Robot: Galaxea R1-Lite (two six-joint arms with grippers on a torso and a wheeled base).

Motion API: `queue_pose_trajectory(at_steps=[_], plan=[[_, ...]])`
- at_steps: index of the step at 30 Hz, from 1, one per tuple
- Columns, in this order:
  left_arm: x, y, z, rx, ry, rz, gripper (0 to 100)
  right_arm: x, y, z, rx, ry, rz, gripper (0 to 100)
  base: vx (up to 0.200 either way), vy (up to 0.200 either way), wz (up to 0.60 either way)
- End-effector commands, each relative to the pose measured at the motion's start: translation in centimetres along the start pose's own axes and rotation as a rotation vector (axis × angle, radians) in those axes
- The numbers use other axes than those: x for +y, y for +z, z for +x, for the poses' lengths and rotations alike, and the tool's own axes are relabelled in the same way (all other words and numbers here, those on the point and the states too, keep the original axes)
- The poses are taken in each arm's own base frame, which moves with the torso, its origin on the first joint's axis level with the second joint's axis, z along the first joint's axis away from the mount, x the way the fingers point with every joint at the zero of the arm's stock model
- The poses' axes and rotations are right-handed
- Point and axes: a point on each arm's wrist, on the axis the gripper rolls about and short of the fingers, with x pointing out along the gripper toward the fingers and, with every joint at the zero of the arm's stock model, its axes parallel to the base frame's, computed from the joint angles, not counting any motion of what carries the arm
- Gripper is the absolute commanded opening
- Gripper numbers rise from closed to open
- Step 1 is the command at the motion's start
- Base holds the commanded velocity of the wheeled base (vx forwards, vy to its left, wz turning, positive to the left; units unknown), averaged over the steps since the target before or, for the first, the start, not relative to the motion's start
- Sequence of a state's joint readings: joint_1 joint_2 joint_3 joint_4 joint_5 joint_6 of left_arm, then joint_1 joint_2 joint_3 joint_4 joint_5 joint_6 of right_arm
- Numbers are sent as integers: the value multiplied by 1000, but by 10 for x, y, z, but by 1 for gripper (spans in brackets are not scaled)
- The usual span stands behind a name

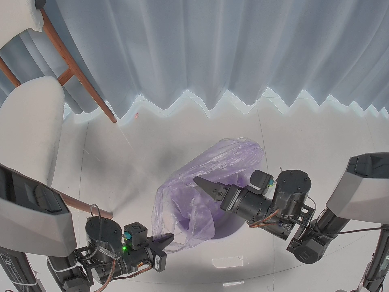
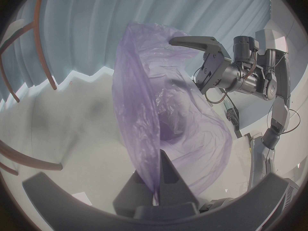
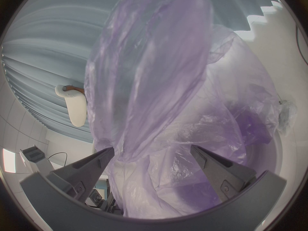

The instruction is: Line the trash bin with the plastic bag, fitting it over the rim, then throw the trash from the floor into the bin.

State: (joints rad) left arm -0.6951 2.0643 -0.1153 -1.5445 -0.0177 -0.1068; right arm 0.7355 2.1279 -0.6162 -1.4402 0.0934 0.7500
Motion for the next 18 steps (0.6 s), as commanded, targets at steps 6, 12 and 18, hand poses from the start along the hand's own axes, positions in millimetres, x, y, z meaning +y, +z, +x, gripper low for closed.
queue_pose_trajectory(at_steps=[6,12,18], plan=[[-1,2,-1,-11,6,3,0,0,-1,12,4,4,0,100,0,0,0],[-2,6,-4,-29,4,2,0,1,-5,16,10,12,-1,100,0,0,0],[-2,6,-4,-31,4,2,0,2,-8,15,17,-3,-2,0,0,0,0]])
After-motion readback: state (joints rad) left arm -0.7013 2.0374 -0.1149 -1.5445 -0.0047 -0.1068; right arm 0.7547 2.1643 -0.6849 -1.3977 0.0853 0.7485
